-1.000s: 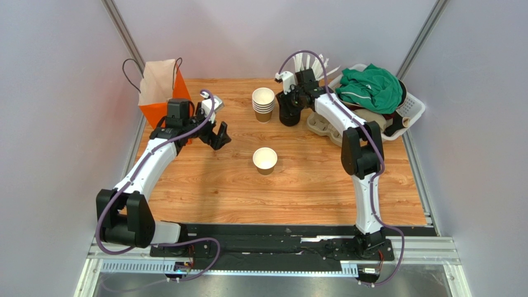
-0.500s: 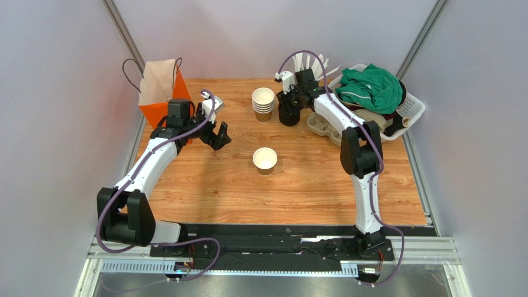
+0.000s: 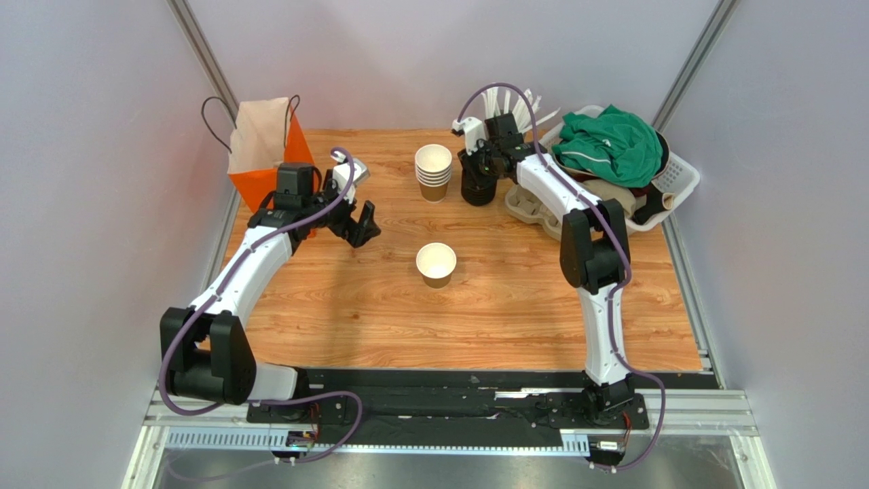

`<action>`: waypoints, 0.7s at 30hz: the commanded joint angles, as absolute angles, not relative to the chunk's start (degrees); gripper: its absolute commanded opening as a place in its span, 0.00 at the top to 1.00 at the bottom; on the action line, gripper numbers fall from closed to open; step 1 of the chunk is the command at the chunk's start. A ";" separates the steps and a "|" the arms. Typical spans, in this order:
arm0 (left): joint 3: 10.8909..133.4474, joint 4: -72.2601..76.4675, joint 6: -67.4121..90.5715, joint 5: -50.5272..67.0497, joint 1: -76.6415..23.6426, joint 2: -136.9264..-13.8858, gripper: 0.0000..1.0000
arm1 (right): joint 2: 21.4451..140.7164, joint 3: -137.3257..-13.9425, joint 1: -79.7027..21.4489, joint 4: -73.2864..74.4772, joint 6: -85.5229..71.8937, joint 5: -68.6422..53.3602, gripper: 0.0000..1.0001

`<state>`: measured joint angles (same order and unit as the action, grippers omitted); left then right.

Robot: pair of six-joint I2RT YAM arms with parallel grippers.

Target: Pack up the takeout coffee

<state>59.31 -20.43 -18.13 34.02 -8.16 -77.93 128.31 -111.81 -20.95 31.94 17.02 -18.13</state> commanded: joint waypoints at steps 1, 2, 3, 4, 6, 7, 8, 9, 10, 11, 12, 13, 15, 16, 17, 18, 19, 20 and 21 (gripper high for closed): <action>60.73 -20.04 -18.90 35.42 -8.44 -78.49 0.01 | 125.95 -113.11 -21.01 29.71 17.40 -17.84 0.79; 60.73 -20.04 -18.98 35.42 -8.44 -78.49 0.01 | 125.77 -113.12 -21.18 29.71 17.40 -17.84 0.79; 60.73 -20.13 -18.98 35.42 -8.44 -78.57 0.01 | 125.51 -113.20 -21.27 29.71 17.40 -17.84 0.79; 60.73 -20.21 -18.90 35.42 -8.44 -78.57 0.01 | 125.33 -113.20 -21.18 29.71 17.23 -17.84 0.79; 60.82 -20.21 -18.90 35.59 -8.44 -78.66 0.01 | 124.81 -113.38 -21.18 29.79 17.14 -18.02 0.79; 60.82 -20.21 -18.81 35.51 -8.44 -78.49 0.01 | 124.72 -113.47 -21.18 29.79 16.96 -18.10 0.79; 60.82 -20.21 -18.90 35.51 -8.44 -78.49 0.01 | 124.54 -113.55 -21.18 29.79 16.88 -18.11 0.79; 60.82 -20.21 -18.81 35.59 -8.44 -78.49 0.01 | 124.28 -113.64 -21.27 29.79 16.79 -18.28 0.79; 60.82 -20.30 -18.90 35.60 -8.44 -78.49 0.01 | 124.10 -113.73 -21.10 29.88 16.70 -18.37 0.79; 60.82 -20.22 -18.90 35.60 -8.44 -78.49 0.01 | 124.01 -113.82 -21.18 29.97 16.61 -18.37 0.79; 60.82 -20.21 -18.90 35.60 -8.44 -78.49 0.01 | 123.75 -113.99 -21.18 29.97 16.61 -18.37 0.79; 60.82 -20.30 -18.90 35.60 -8.44 -78.49 0.01 | 123.66 -114.08 -21.27 30.23 16.61 -18.37 0.79; 60.82 -20.30 -18.90 35.60 -8.44 -78.40 0.01 | 123.23 -114.17 -21.27 30.24 16.44 -18.37 0.79; 60.82 -20.30 -18.90 35.60 -8.44 -78.40 0.01 | 123.05 -114.17 -21.27 30.23 16.35 -18.37 0.79; 60.82 -20.30 -18.90 35.60 -8.44 -78.31 0.01 | 122.96 -114.17 -21.36 30.23 16.26 -18.37 0.80; 60.73 -20.30 -18.90 35.68 -8.44 -78.31 0.01 | 122.70 -114.17 -21.27 30.15 15.91 -18.37 0.80; 60.82 -20.30 -18.90 35.68 -8.44 -78.22 0.01 | 122.61 -114.08 -21.36 30.06 15.82 -18.46 0.80; 60.82 -20.30 -18.90 35.68 -8.44 -78.22 0.01 | 122.61 -114.08 -21.36 29.88 15.73 -18.46 0.81; 60.82 -20.39 -18.81 35.77 -8.44 -78.22 0.01 | 122.35 -114.17 -21.36 29.88 15.56 -18.54 0.81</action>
